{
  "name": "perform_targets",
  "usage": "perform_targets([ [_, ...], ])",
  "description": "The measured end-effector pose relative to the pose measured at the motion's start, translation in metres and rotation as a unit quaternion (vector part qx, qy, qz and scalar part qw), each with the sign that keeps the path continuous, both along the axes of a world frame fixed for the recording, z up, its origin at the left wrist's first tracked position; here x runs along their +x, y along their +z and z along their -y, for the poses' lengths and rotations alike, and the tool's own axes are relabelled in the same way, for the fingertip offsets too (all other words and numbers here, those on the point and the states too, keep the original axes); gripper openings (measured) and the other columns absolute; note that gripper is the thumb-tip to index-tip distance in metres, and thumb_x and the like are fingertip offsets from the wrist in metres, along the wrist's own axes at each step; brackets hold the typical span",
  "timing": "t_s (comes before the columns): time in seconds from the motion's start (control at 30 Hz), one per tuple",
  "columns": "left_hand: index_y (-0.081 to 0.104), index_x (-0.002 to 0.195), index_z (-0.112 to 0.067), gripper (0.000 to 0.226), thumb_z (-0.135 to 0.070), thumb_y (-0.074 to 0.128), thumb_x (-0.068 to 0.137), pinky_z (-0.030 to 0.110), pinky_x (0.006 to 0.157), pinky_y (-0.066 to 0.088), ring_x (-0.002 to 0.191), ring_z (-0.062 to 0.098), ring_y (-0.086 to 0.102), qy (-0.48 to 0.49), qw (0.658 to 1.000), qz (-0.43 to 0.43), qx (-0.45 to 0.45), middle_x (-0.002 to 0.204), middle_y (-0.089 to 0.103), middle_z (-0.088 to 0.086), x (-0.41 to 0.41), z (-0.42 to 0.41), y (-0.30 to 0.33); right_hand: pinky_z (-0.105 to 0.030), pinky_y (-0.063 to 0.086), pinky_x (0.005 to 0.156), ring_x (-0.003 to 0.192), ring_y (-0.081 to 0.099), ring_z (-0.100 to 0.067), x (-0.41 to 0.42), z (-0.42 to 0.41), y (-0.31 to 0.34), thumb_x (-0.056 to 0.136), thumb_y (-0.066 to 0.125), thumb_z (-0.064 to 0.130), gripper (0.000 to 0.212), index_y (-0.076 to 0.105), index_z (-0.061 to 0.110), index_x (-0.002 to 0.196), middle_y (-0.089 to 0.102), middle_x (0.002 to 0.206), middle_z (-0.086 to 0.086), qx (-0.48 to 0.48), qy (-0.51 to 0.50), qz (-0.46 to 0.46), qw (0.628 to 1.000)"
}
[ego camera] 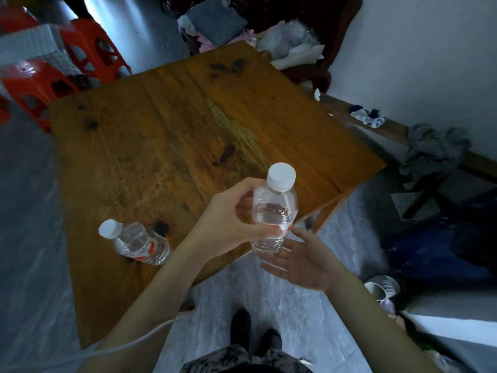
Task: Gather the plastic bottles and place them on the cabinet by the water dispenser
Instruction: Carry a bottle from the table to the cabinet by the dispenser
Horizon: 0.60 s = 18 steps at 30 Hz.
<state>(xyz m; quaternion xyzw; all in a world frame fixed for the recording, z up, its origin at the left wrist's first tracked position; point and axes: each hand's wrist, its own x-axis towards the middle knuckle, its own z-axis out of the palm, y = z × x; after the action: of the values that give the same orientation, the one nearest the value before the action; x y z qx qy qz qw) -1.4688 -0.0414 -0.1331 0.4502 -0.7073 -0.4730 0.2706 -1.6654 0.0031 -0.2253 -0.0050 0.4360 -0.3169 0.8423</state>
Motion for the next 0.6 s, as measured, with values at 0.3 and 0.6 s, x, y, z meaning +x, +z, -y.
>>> perform_targets([
  [0.3, 0.056, 0.123, -0.036, 0.068, -0.018, 0.093, 0.069, 0.025, 0.097, 0.054, 0.116, 0.007, 0.065, -0.086, 0.996, -0.02, 0.004, 0.118, 0.069, -0.017, -0.062, -0.019, 0.01, -0.046, 0.039, 0.113, 0.133, 0.051, -0.034, -0.058, -0.048, 0.014, 0.099, 0.045, 0.044, 0.056, 0.054, 0.003, 0.137, 0.057, 0.139, -0.023, -0.03, -0.095, -0.003, 0.995],
  [0.6, 0.054, 0.13, -0.028, 0.07, -0.027, 0.09, 0.07, 0.025, 0.098, 0.054, 0.121, 0.013, 0.062, -0.207, 0.977, -0.056, -0.01, 0.125, 0.066, -0.014, -0.128, -0.047, 0.01, -0.044, 0.051, 0.099, 0.125, 0.057, -0.038, -0.094, -0.121, 0.026, 0.096, 0.047, 0.038, 0.055, 0.055, -0.001, 0.134, 0.056, 0.138, -0.026, -0.04, -0.242, -0.036, 0.969],
])
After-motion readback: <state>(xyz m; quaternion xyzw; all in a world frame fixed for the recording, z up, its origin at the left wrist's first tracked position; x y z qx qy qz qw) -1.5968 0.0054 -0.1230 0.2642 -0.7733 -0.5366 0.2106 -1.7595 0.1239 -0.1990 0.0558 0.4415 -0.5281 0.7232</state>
